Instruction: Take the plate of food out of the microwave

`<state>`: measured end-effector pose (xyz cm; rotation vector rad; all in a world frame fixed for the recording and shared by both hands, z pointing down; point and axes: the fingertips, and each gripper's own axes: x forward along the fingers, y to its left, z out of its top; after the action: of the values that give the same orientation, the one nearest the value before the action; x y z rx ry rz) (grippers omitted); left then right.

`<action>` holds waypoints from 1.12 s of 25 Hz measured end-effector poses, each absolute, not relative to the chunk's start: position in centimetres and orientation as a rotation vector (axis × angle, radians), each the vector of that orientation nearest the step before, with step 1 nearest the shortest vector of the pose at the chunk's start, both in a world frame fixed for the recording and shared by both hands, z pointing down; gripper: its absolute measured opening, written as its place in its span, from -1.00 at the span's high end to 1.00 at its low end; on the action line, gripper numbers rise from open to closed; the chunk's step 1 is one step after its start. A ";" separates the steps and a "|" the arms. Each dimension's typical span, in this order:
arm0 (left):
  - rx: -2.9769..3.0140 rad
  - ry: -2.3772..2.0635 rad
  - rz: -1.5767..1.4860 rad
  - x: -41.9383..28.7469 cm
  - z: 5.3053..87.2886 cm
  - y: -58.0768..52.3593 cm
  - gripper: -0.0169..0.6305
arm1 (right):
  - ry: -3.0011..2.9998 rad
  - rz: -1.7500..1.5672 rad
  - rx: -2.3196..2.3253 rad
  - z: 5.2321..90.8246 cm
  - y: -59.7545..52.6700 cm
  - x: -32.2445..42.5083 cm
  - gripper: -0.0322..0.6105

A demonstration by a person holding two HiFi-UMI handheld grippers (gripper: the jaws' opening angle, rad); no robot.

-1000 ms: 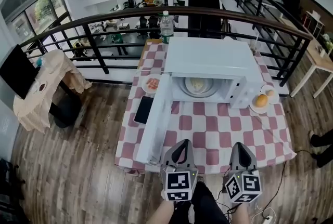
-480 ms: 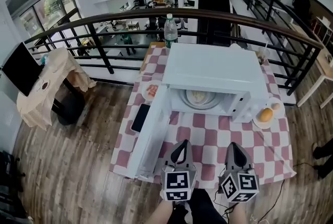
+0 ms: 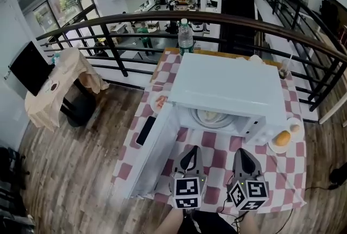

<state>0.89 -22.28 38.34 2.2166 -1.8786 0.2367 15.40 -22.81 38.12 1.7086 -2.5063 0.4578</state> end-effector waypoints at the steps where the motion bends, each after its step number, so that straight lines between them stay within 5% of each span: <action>1: 2.208 -1.887 0.238 0.9 38.4 -22.7 0.86 | -2.512 0.465 1.697 38.3 -23.3 15.4 0.91; 28: 2.102 -1.846 0.284 0.0 43.7 -28.3 0.86 | -2.439 0.614 1.653 43.8 -29.3 13.8 0.91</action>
<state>0.02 -28.32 43.71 2.1019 -1.8461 0.2841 13.83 -29.27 43.84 1.6532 -2.4385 0.6143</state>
